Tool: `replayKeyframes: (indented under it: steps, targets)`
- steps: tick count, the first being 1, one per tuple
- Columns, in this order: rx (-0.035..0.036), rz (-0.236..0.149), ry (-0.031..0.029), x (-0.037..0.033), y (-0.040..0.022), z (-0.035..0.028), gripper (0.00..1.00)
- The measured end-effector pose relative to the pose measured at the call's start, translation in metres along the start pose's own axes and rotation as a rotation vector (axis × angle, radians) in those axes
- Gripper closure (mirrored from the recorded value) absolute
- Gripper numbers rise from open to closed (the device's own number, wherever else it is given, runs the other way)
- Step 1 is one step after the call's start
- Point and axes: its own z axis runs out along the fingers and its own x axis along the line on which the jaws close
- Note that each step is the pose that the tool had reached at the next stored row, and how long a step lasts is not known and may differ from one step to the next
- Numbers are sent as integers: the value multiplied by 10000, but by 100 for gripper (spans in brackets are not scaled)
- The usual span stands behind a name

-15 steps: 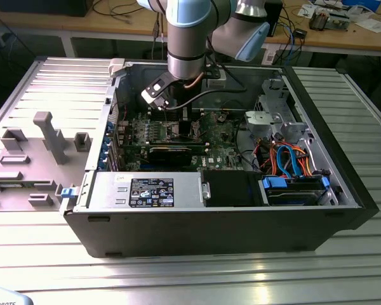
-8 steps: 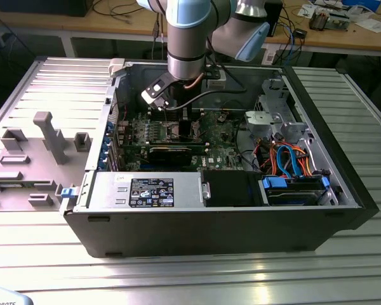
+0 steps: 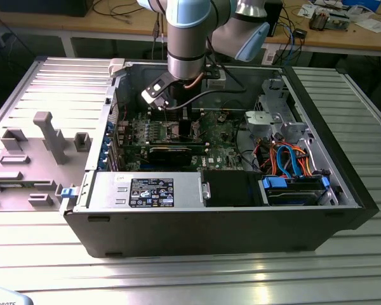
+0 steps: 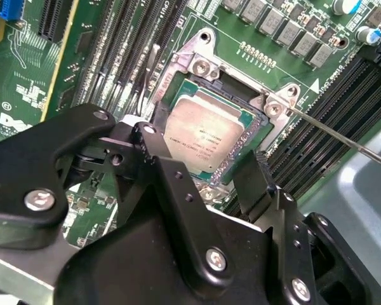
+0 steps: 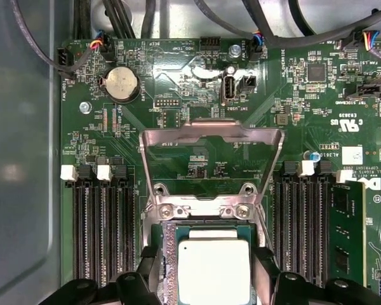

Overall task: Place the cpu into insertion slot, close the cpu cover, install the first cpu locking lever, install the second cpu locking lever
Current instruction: 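Place the cpu into insertion slot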

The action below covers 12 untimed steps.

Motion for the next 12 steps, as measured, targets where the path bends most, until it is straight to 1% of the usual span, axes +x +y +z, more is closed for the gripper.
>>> replayKeyframes:
  steps: [5,12]
  targets:
    - [-1,11,3,23,0,5,32]
    - [0,35,1,26,0,6,31]
